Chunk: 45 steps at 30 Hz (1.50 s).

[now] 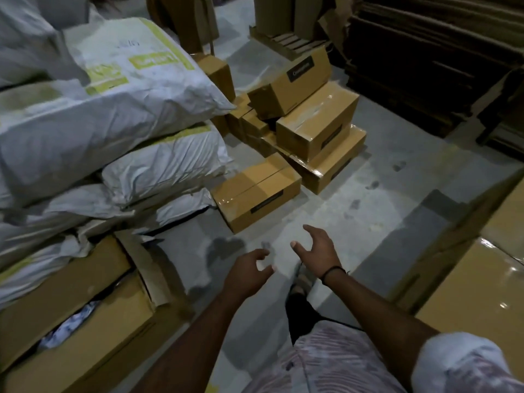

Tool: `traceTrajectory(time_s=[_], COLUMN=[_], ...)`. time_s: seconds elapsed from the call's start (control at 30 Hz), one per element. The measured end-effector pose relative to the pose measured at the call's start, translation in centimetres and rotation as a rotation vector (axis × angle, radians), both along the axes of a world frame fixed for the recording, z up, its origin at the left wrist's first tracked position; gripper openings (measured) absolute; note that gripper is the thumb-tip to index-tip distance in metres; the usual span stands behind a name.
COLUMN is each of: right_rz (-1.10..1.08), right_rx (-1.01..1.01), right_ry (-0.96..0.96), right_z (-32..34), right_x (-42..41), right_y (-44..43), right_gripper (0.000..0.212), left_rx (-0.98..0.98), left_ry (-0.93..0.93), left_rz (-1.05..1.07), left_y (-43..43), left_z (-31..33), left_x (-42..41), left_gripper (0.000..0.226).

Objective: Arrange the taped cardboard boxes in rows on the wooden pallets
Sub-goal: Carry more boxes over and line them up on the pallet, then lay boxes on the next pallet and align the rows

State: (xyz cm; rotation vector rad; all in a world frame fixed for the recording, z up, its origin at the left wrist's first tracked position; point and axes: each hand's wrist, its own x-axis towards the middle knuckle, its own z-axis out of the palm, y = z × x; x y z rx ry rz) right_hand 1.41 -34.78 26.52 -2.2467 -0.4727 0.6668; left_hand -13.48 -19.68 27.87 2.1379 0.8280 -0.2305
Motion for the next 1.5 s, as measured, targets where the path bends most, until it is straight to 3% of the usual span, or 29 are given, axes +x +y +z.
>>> traceTrajectory(time_s=[0.27, 0.47, 0.77, 1.03, 1.2, 1.33, 1.5], right_rz=[-0.175, -0.08, -0.067, -0.352, -0.557, -0.649, -0.624], right_rx=[0.038, -0.015, -0.111, -0.191, -0.203, -0.229, -0.277], right_ry=[0.252, 0.223, 0.264, 0.351, 0.422, 0.475, 0.443], right_z=[-2.1, -2.9, -5.2, -7.9, -13.6, -23.6, -39.6], right_x=[11.7, 20.2, 25.6, 28.6, 29.5, 31.4, 34.3], right_y=[9.4, 15.6, 22.2, 30.2, 36.2, 39.8, 43.8], right_gripper=[0.059, 0.064, 0.064, 0.065, 0.065, 0.061, 0.06], left_rx=[0.001, -0.004, -0.004, -0.064, 0.005, 0.17, 0.411], left_ry=[0.145, 0.145, 0.205, 0.314, 0.411, 0.448, 0.177], left_rz=[0.005, 0.0, -0.148, -0.376, -0.527, -0.679, -0.778], left_y=[8.6, 14.5, 22.8, 35.0, 43.0, 47.2, 50.4], left_z=[-0.4, 0.1, -1.9, -6.1, -13.4, -23.4, -39.4], left_x=[11.0, 20.5, 27.8, 34.6, 40.4, 45.3, 50.6], left_gripper=[0.054, 0.05, 0.055, 0.053, 0.052, 0.053, 0.05])
